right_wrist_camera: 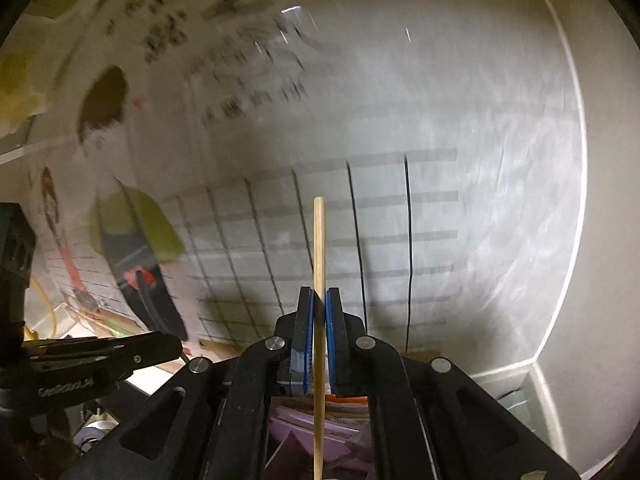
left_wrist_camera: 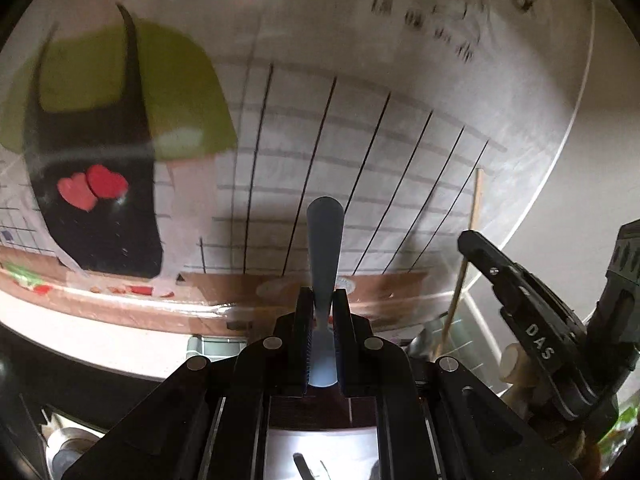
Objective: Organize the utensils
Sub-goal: 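Carry the chopstick and blue spoon over the purple holder and release both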
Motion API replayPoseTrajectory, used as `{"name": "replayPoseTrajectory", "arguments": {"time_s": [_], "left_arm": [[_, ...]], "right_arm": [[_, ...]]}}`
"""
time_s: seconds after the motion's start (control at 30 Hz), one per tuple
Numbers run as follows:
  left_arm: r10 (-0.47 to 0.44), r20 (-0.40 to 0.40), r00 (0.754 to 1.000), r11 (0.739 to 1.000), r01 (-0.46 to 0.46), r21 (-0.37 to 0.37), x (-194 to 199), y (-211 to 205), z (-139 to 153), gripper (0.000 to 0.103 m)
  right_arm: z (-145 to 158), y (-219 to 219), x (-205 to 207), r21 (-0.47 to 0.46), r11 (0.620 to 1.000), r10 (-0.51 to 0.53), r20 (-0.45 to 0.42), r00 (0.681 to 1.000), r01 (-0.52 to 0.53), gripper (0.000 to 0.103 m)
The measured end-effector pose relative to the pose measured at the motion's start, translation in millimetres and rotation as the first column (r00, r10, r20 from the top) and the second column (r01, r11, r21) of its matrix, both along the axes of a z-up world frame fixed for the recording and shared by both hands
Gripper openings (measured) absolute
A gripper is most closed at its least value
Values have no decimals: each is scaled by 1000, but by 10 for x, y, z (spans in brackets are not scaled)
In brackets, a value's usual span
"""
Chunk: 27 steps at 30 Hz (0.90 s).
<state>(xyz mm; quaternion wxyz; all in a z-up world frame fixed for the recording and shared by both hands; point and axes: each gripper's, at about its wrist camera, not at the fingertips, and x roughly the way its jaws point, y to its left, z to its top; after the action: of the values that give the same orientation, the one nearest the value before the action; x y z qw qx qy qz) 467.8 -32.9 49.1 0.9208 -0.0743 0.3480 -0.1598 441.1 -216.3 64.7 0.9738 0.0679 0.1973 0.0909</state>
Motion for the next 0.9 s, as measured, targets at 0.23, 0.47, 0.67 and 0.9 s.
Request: {"name": "replayPoseTrajectory", "arguments": {"time_s": [0.23, 0.47, 0.67, 0.9], "left_arm": [[-56, -85, 995, 998, 54, -20, 68, -98, -458, 10], [-54, -120, 991, 999, 54, 0, -11, -113, -495, 36], [13, -101, 995, 996, -22, -84, -370, 88, -227, 44], [12, -156, 988, 995, -28, -97, -965, 107, -285, 49]], "right_arm": [[-443, 0, 99, -15, 999, 46, -126, 991, -48, 6], [-654, -176, 65, 98, 991, 122, -310, 943, -96, 15], [-398, -191, -425, 31, 992, 128, -290, 949, -124, 15], [-215, -172, -1056, -40, 977, 188, -309, 932, -210, 17]]}}
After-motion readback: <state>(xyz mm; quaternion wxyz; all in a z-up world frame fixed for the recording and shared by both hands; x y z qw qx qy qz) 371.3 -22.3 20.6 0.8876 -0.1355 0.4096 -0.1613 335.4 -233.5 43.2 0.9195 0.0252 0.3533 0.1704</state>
